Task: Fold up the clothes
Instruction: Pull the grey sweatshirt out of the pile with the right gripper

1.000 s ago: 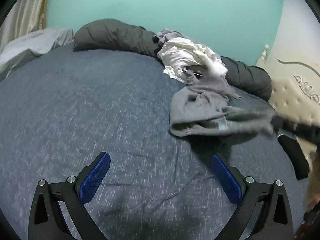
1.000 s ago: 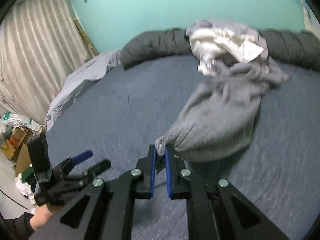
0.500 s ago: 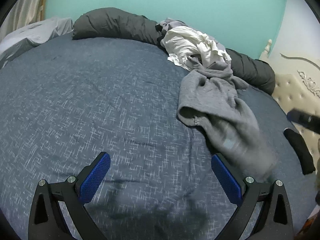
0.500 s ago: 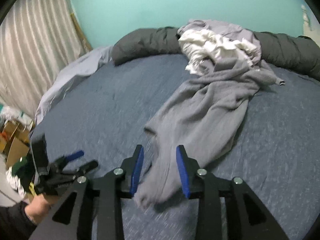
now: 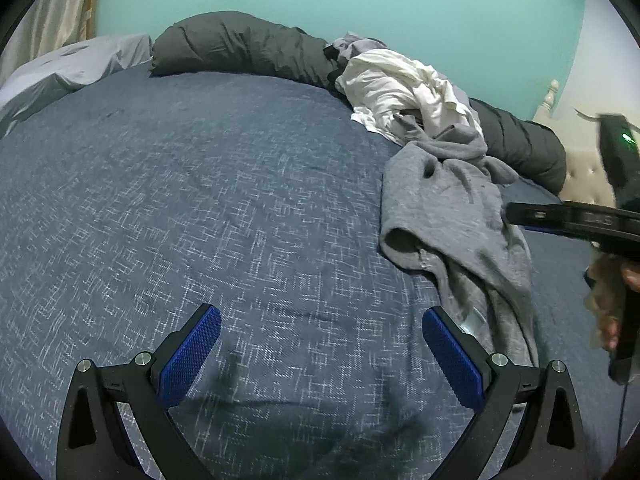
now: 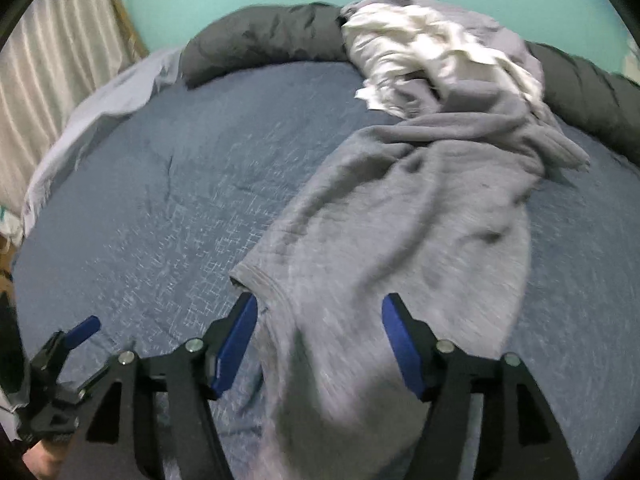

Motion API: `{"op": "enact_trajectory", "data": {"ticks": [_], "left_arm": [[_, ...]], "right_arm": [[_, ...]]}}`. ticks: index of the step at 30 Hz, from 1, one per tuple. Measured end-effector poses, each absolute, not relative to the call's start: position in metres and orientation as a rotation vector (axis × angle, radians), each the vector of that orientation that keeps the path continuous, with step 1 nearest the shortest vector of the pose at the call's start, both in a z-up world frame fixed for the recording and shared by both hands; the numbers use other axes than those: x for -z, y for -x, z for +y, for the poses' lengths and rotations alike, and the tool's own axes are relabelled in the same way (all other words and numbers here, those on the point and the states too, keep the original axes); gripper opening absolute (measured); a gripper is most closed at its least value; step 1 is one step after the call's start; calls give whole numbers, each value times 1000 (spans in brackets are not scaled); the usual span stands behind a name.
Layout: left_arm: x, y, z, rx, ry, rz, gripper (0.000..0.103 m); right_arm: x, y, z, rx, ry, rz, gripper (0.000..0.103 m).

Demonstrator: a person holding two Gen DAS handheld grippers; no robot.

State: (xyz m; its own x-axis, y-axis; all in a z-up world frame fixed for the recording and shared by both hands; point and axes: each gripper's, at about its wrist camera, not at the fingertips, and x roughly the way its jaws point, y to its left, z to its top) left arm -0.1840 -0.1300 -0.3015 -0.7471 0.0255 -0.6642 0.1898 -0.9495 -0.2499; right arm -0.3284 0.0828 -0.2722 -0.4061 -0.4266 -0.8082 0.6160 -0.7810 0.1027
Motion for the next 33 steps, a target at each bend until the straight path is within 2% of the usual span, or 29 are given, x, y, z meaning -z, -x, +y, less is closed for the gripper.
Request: {"op": "enact_trajectory", "data": {"ticks": [7, 14, 16, 19, 21, 23, 24, 30, 33], "left_arm": [[308, 185, -138, 2797, -1103, 501, 103], [310, 182, -149, 2775, -1100, 543, 103], [311, 181, -152, 2766, -1100, 553, 103], [312, 181, -154, 2761, -1103, 559, 103], [313, 181, -154, 2762, -1105, 554, 103], [313, 182, -154, 2762, -1108, 556, 103], [313, 183, -154, 2761, -1113, 562, 103], [318, 186, -149, 2758, -1148, 615, 103], [318, 188, -139, 2779, -1170, 628, 103]], "right_arm": [[299, 335, 20, 2136, -1186, 473, 69], [320, 328, -2, 2103, -1213, 629, 68], [325, 325, -5, 2094, -1206, 681, 62], [332, 322, -9, 2095, -1199, 712, 45], [334, 324, -9, 2102, -1203, 709, 18], [327, 327, -4, 2134, -1187, 670, 7], [318, 329, 1, 2155, -1171, 622, 4], [259, 347, 50, 2295, -1071, 421, 3], [243, 356, 77, 2351, -1063, 388, 3]]}}
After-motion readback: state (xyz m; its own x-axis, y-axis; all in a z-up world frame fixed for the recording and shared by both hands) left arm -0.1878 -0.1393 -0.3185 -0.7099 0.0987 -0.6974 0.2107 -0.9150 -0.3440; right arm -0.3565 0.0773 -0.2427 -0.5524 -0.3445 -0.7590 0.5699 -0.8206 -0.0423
